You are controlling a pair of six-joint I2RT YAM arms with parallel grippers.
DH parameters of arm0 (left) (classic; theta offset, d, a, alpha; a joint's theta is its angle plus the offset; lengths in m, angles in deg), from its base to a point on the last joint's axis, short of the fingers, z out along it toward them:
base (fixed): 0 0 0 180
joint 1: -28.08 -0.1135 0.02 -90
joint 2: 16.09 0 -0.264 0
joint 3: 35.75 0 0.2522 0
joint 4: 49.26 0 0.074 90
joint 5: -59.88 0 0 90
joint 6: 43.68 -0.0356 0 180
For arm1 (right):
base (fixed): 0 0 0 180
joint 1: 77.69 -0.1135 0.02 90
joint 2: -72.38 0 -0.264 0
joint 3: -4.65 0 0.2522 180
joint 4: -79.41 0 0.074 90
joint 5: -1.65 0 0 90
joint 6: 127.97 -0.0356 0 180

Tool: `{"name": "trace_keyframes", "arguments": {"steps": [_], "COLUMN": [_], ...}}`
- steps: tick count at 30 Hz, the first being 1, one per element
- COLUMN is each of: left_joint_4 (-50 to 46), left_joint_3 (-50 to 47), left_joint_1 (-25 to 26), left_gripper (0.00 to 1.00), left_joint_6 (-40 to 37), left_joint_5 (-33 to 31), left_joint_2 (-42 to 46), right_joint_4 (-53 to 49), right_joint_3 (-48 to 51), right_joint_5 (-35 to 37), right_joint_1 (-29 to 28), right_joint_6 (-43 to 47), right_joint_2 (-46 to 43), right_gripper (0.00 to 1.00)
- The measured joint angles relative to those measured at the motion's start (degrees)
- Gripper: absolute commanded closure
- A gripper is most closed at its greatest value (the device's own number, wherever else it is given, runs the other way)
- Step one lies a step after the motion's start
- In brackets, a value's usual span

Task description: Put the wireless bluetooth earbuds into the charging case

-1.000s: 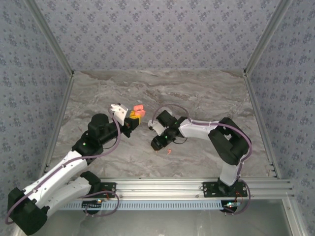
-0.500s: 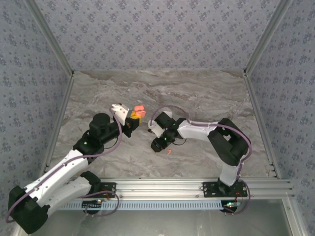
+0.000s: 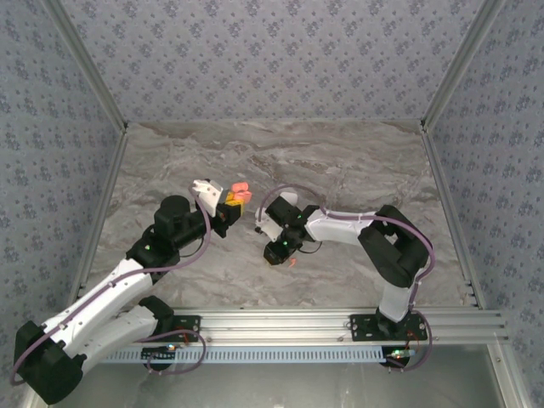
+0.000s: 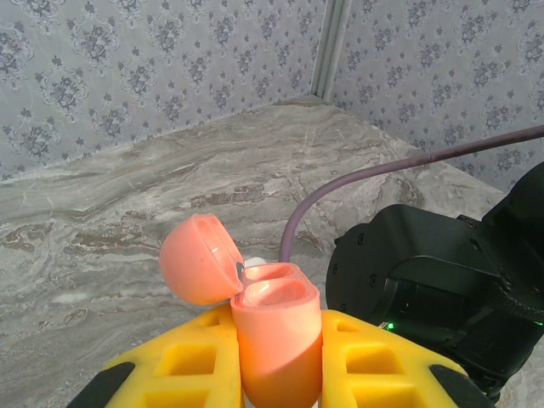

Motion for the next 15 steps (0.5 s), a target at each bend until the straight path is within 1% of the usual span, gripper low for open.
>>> {"name": "trace_keyframes", "arguments": {"steps": [3, 6, 11, 15], "left_joint_4": [0.0, 0.1, 2.0, 5.8], "left_joint_3": [0.0, 0.0, -0.2, -0.9], "left_joint_1": [0.0, 0.0, 0.0, 0.0], "left_gripper": [0.9, 0.9, 0.9, 0.9], "left_joint_6": [0.0, 0.0, 0.3, 1.1], "left_joint_5": [0.0, 0.3, 2.4, 5.9], "left_joint_2": [0.0, 0.0, -0.1, -1.1], "right_joint_4": [-0.8, -1.3, -1.2, -0.2], "right_joint_3": [0.2, 1.0, 1.8, 1.8], "right_joint_5": [0.6, 1.6, 5.0, 8.6], "right_joint_1": [0.0, 0.2, 2.4, 4.9], "right_joint_6": [-0.1, -0.4, -0.8, -0.8], "right_joint_2": [-1.1, -5.1, -17.6, -28.9], "right_gripper": [0.78, 0.78, 0.78, 0.78]}}
